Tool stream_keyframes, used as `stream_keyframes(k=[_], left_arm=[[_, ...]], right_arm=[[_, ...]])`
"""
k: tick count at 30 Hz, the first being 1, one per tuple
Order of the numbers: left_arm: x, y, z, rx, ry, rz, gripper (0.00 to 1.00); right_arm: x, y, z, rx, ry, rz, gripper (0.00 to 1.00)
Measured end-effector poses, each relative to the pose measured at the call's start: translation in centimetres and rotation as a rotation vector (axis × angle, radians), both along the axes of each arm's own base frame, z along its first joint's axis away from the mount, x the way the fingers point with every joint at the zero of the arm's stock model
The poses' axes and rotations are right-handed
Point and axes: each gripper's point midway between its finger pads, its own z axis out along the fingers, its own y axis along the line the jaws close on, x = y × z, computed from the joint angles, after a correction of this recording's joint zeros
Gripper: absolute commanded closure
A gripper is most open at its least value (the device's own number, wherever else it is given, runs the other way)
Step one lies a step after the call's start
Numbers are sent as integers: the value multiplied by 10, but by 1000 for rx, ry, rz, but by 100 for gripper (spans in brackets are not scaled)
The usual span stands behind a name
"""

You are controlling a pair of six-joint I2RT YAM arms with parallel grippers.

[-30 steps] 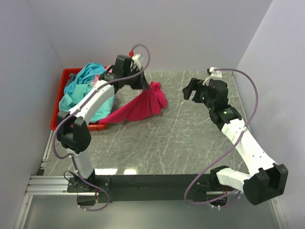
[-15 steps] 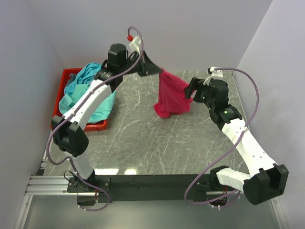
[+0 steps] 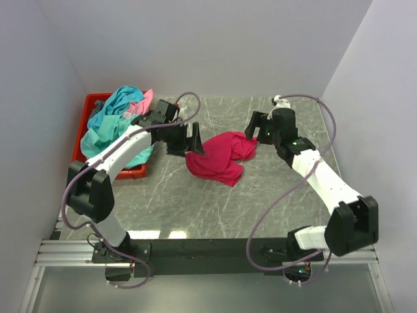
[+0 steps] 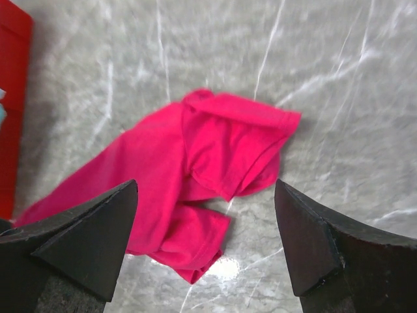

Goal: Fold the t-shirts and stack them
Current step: Flatten the tshirt out

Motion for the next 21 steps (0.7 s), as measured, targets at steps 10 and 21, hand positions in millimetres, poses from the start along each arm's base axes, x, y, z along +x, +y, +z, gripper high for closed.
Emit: stream_keyframes(k=[10, 21], left_arm=[[141, -89, 33, 36, -345, -22, 2], [60, -136, -65, 187, -223, -270, 7]], right_arm=[[9, -2, -48, 90, 157, -54, 10], [-21, -21, -49, 156, 162, -132, 10]])
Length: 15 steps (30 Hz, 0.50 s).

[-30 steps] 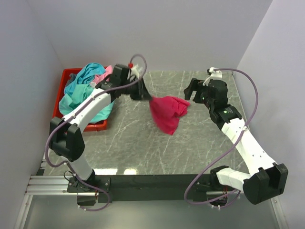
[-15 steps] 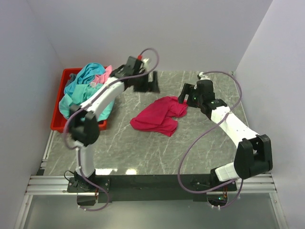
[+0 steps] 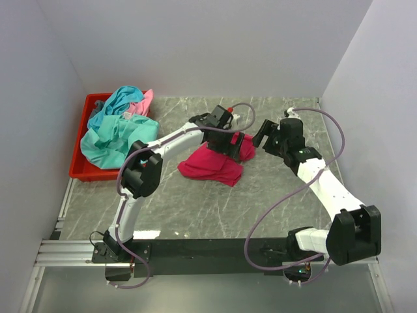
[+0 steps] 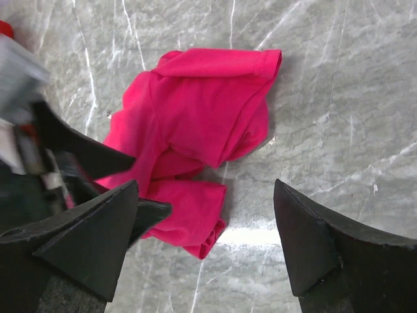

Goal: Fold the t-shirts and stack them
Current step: Flatten the tshirt out

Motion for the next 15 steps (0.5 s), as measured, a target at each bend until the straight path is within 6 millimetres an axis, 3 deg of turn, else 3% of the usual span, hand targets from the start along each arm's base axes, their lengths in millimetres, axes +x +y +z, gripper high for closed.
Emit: stream_keyframes(k=[4, 7, 8, 9, 15], left_arm=[[-6, 4, -14, 42, 2, -1, 24], [-5, 13, -28, 81, -2, 24, 50], [-5, 17, -33, 96, 1, 33, 78], [-5, 20, -37, 107, 5, 45, 99], [2, 35, -42, 128, 1, 131, 100]], right_arm=[[-4, -2, 7, 3, -13, -5, 10], [-7, -2, 12, 6, -22, -6, 10], [-8, -2, 14, 8, -27, -7, 10], [-8, -2, 16, 11, -32, -7, 11], [-10, -1, 15, 15, -30, 1, 12]])
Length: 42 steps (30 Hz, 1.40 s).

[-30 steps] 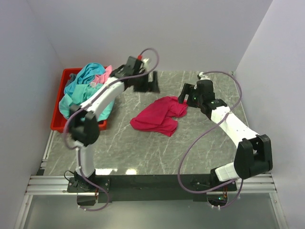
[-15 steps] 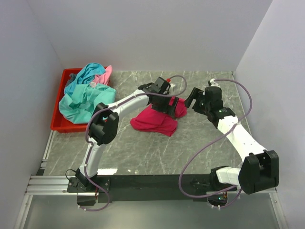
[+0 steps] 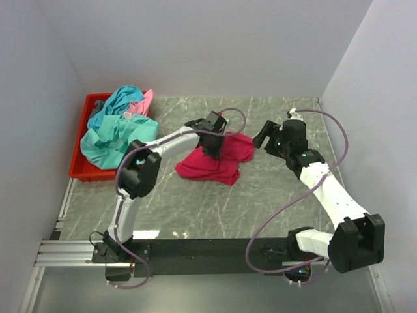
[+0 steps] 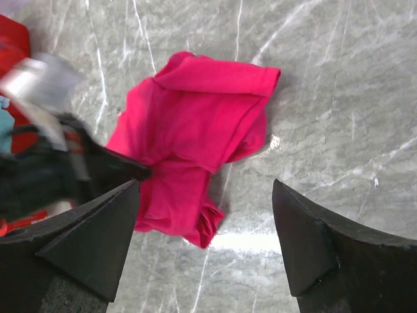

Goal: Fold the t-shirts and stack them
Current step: Flatten the tshirt out

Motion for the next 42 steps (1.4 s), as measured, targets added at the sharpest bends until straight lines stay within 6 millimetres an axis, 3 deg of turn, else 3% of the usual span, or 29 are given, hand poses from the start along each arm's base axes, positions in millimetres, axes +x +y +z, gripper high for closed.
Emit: stream_keyframes(k=[3, 5, 10, 12, 13, 15, 19, 21, 22, 28, 31, 34, 39, 42], left_arm=[[6, 15, 20, -41, -4, 92, 100], [13, 37, 44, -102, -13, 190, 99], [30, 129, 111, -313, -100, 489, 96], [26, 166, 116, -327, -116, 594, 85], [24, 177, 113, -318, -115, 633, 74], [18, 184, 101, -281, -91, 658, 65], [6, 179, 69, -173, -29, 645, 25], [5, 170, 65, -117, -34, 611, 13], [9, 159, 70, -107, -45, 580, 1], [54, 69, 117, -190, -184, 410, 1], [62, 42, 111, -179, -202, 349, 1], [66, 36, 84, -123, -181, 319, 2], [65, 44, 36, -15, -113, 297, 3], [64, 48, 25, 15, -93, 297, 13]], right_arm=[[-2, 1, -5, 2, 14, 7, 13], [-3, 5, -8, 4, 22, 19, 13], [-3, 20, -21, 3, 59, 65, 13], [-3, 26, -28, -1, 78, 83, 13], [-4, 31, -30, -3, 82, 95, 13], [-5, 37, -35, -8, 97, 116, 13], [-5, 45, -43, -14, 120, 145, 14], [-5, 46, -44, -15, 122, 150, 14], [-5, 46, -43, -16, 120, 151, 14], [-4, 46, -42, -20, 115, 154, 14], [-4, 46, -41, -20, 112, 155, 13], [-4, 46, -39, -21, 104, 156, 14], [-5, 45, -33, -21, 85, 156, 13], [-5, 45, -32, -23, 83, 157, 13]])
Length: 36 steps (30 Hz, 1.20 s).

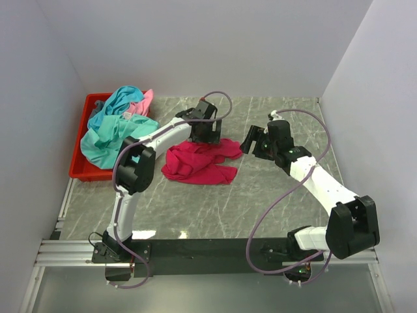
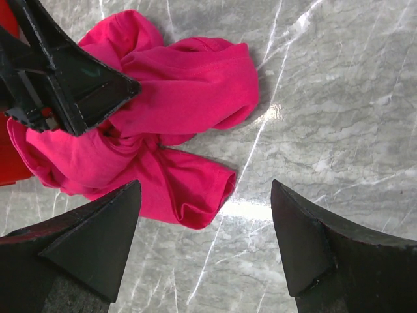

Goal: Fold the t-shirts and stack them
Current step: Flatten the tshirt out

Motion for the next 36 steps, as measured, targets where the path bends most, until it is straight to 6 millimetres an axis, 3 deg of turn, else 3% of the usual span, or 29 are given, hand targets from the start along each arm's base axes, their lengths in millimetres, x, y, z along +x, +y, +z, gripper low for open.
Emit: stream_keyframes(k=[1, 3, 4, 6, 8, 11, 12, 15, 20, 27, 31, 36], left_arm=[[1, 0, -1, 3, 1, 0, 29], [3, -1, -1, 5, -3, 2, 44], [5, -1, 1, 6, -8, 3, 57], [9, -2, 6, 10, -19, 12, 64], [12, 0, 11, 17, -28, 17, 64], [13, 4, 12, 21, -27, 28, 68], [12, 6, 12, 18, -23, 33, 81], [7, 19, 10, -1, 15, 63, 99], [23, 63, 29, -81, 40, 187, 99], [61, 159, 97, -242, -59, 422, 99], [60, 171, 118, -276, -94, 454, 99], [46, 166, 106, -282, -54, 447, 99]], right_arm=[[0, 0, 0, -1, 0, 1, 14], [0, 0, 0, -4, -1, 4, 14], [0, 0, 0, -5, -1, 6, 14], [-1, 1, -1, -15, -3, 17, 14], [-3, 3, -2, -36, -7, 29, 14], [-12, 20, -8, -66, 2, 92, 14], [-15, 26, -12, -74, 8, 116, 14], [-22, 43, -23, -97, 34, 178, 14], [-17, 64, -41, -125, 80, 244, 16], [-14, 89, -68, -153, 149, 338, 22], [-12, 105, -78, -164, 179, 404, 23], [-15, 123, -89, -182, 210, 496, 23]])
